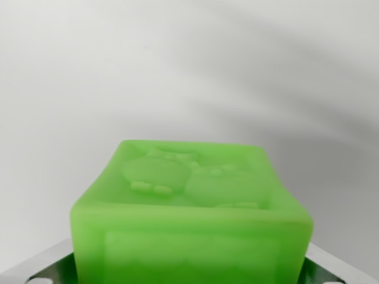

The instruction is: Stack cube

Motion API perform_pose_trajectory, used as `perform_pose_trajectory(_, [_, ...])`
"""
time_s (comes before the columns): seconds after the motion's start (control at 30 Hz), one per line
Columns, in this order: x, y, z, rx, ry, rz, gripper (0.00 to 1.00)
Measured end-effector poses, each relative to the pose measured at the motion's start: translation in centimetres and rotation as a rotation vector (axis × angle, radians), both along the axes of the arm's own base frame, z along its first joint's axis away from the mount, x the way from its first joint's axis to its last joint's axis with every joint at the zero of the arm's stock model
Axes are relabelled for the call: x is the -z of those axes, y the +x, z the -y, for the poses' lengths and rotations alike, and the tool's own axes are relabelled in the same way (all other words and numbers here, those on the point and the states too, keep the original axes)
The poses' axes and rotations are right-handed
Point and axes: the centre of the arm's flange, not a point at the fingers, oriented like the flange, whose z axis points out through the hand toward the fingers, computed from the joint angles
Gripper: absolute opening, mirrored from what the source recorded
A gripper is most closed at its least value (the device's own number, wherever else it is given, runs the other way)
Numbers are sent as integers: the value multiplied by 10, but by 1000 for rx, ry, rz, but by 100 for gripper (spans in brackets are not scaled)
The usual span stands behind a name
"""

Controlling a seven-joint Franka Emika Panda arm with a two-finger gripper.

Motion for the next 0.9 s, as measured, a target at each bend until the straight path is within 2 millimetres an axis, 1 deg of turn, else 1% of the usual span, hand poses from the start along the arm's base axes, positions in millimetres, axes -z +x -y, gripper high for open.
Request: perform_pose_trajectory(0.9, [1,27,-44,-1,1,0,0])
